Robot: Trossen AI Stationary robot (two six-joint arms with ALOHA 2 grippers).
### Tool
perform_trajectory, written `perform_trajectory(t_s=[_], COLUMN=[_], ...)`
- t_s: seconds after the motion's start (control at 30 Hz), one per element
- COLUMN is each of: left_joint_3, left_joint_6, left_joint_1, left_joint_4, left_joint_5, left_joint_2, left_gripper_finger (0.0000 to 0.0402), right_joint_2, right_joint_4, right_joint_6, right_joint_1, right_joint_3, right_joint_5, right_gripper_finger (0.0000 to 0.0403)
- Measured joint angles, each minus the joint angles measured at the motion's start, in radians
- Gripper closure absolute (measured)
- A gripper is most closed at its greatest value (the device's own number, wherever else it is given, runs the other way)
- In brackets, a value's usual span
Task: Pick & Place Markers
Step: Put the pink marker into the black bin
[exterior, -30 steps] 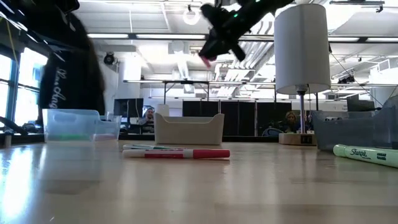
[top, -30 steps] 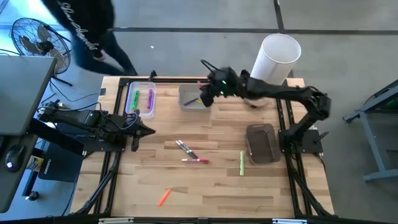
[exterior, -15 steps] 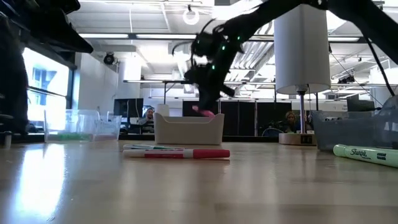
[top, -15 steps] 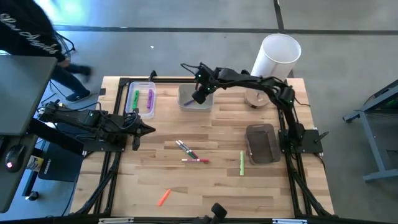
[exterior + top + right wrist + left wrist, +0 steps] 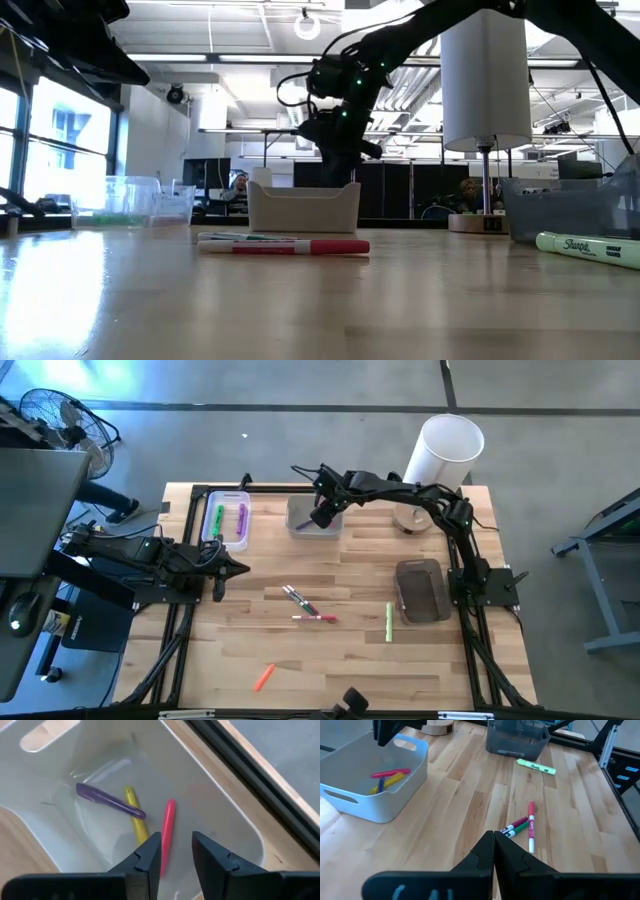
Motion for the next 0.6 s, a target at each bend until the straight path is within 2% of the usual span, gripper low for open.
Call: perform_trajectory(t_s=[0.3,0.6], left_joint_3=[0.0,0.0], left_joint_6=[0.002,0.003], left_joint_1=[0.0,0.0], left_joint_4=[-0.003,-0.004], left_joint_5=[0.005,0.004], left_joint_2=[0.0,0.0], left_gripper_finger=[0.0402,0.0402], right_joint_2=[-0.007,-0.146], right_joint_4=[-0.028,-0.042], right_joint_6=[0.02,0.049], right_joint_1=[0.003,0.048], right_joint_3=[0.0,0.0], right_joint_5=[-0.006,0.025], right_gripper_finger=[0.033,0.0398])
